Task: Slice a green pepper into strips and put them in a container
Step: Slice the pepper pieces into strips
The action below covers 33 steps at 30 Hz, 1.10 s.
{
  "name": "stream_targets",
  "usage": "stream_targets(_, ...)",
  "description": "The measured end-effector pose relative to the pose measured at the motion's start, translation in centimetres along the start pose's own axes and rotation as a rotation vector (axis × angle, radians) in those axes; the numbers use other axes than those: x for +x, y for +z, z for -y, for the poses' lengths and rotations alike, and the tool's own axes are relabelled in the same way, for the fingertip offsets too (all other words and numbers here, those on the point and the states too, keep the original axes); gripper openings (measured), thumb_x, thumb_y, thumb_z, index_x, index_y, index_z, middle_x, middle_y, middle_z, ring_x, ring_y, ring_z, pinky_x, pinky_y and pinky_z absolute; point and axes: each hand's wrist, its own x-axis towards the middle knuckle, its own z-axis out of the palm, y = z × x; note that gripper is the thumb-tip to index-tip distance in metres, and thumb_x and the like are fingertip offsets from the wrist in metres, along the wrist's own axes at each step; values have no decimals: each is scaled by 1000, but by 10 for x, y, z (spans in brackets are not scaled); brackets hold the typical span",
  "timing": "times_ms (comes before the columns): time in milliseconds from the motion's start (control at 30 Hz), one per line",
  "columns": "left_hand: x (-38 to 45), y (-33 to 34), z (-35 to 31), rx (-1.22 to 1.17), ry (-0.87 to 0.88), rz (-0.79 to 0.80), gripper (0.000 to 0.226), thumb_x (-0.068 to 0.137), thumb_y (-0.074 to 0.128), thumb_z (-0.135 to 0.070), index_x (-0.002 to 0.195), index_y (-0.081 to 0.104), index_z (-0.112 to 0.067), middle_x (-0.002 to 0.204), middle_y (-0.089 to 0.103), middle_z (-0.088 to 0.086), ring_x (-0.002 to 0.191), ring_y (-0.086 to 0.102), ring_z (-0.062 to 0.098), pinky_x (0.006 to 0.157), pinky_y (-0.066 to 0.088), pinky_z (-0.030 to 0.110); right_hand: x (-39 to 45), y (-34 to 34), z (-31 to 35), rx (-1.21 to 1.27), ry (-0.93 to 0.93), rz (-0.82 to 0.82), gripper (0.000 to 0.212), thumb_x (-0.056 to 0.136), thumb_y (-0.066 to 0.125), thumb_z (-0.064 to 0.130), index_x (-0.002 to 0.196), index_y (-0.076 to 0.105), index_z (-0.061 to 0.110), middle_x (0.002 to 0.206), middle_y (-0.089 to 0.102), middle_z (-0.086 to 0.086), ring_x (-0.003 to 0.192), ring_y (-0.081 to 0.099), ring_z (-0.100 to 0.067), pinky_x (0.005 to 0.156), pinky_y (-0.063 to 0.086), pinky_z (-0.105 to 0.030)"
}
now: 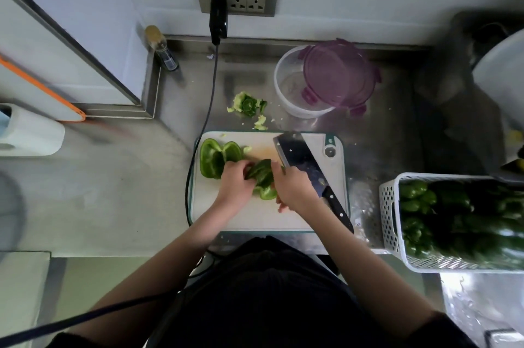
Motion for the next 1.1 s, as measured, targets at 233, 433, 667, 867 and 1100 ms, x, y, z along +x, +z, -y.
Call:
stream_targets(233,-5,-10,-21,89,-138,247,22,95,45,-20,113,51,-8,80,62,7,59,64,18,46,52,26,1,17,-8,-104,69,209,34,98,33,24,70,47,12,68,57,-6,49,59,-21,47,46,-22)
stream_targets(433,-8,-3,-16,167,-84,321,20,99,35,-13,116,43,-7,88,57,10,59,59,18,44,46,24,4,28,-1,382,347,478,44,99,25,21,59,43,13,41,36,5,32,24,-6,36,11,-15)
stream_targets(667,-4,-6,-11,148,-99,330,18,98,44,-24,107,46,-8,85,58,12,64,57,23,61,52,39,11,31,-19,754,381,472,35,99,28,13,66,39,14,44,35,6,29,26,-1,27,14,-12)
stream_targets(867,-8,-11,-14,-109,-320,307,35,101,38,-33,123,37,-6,63,62,6,42,52,11,36,35,20,-2,6,-14,349,-8,240,32,96,41,16,68,54,10,53,46,-3,39,41,-12,37,28,-18)
stream_targets(1100,-12,-31,-3,-125,-286,191,43,98,36,-45,98,54,-6,67,62,6,47,55,14,42,41,20,25,-38,1,107,-197,-352,18,96,49,27,107,50,12,99,61,-8,85,58,-24,70,48,-35)
